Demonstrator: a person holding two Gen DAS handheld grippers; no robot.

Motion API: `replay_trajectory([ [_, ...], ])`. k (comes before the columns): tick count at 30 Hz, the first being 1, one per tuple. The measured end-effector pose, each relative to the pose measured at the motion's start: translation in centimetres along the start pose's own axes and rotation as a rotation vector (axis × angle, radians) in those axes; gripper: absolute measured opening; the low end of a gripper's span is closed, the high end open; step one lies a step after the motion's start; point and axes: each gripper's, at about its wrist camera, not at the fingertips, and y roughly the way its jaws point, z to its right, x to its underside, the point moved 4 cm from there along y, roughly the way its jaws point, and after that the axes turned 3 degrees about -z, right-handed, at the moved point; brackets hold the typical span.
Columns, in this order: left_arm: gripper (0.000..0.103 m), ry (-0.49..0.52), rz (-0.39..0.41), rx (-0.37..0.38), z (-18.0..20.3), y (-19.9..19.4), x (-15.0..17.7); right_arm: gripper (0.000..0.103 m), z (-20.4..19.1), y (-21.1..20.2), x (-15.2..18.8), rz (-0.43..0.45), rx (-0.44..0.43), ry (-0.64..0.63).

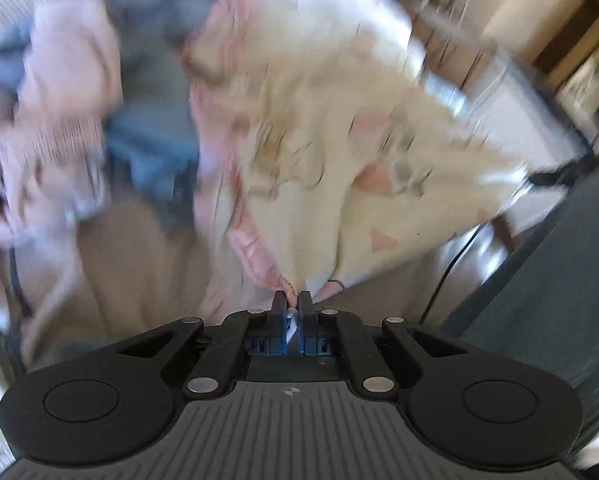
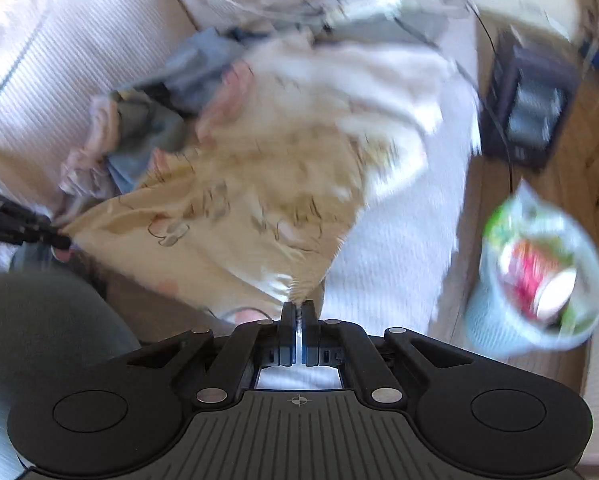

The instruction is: Fold clothes

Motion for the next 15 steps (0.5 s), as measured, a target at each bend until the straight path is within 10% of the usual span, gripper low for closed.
replay_trajectory([
  [6, 0.006, -0.019, 0.007, -0.035, -0.1, 0.5, 1.0, 0.003, 0.6, 5.2, 3.8, -0.098, -0.032, 0.092],
  [15, 0.031, -0.068, 0.154, -0.043, -1.5, -1.3, -3.7, 0.031, 1.7, 3.6, 3.1, -0.078, 0.004, 0.106],
])
